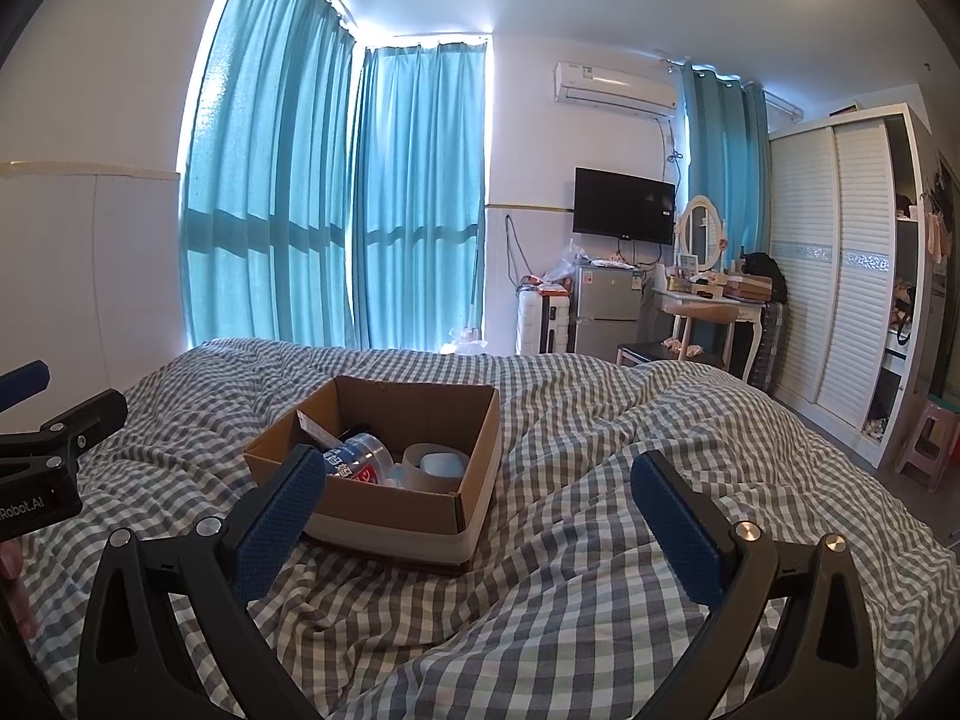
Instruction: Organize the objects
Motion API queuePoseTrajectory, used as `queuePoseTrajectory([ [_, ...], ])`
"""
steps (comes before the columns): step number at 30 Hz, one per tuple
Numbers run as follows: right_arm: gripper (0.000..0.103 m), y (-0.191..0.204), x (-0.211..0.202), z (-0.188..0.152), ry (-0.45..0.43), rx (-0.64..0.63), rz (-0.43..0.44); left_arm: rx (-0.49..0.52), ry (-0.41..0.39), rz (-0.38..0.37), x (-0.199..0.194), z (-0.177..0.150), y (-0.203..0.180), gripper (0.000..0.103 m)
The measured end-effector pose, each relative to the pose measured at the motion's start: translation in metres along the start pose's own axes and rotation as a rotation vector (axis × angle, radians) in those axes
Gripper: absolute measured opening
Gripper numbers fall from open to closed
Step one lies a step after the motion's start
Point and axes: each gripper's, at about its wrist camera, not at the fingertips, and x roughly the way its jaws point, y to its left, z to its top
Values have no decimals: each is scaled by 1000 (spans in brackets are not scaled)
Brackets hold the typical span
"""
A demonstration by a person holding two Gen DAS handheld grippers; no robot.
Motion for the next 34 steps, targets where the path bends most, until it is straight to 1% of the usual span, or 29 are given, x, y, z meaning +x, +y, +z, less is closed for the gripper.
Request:
queuePoseTrajectory([
  [8, 102, -1, 2, -2, 10, -2, -2, 5, -2, 13, 0, -3, -2, 103],
  [23, 102, -1, 3, -5, 17, -4, 1, 5, 10, 1, 2, -6, -1, 103],
  [30, 102, 0, 3, -6, 22, -6, 2, 4, 16, 8, 3, -8, 0, 103],
  [34, 102, 0, 3, -6, 22, -6, 4, 6, 22, 25, 4, -9, 0, 103],
])
